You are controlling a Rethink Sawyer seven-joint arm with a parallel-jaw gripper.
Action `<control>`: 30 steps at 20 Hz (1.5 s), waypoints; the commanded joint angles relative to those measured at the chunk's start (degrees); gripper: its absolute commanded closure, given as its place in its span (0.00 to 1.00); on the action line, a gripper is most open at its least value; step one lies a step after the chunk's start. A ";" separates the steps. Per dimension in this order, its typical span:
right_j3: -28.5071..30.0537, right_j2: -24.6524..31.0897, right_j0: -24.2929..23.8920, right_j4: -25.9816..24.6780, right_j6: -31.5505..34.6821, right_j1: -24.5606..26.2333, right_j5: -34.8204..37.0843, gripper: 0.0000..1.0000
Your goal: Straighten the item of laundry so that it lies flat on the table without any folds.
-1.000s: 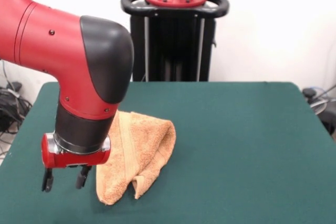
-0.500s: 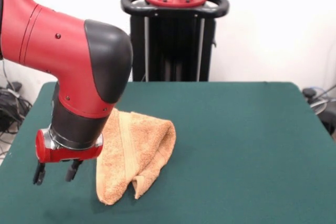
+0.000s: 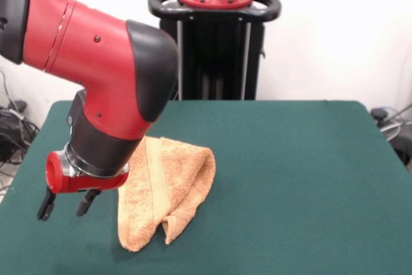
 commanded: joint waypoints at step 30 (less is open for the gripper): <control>18.84 13.49 -6.47 17.84 -5.31 -7.53 6.26 0.00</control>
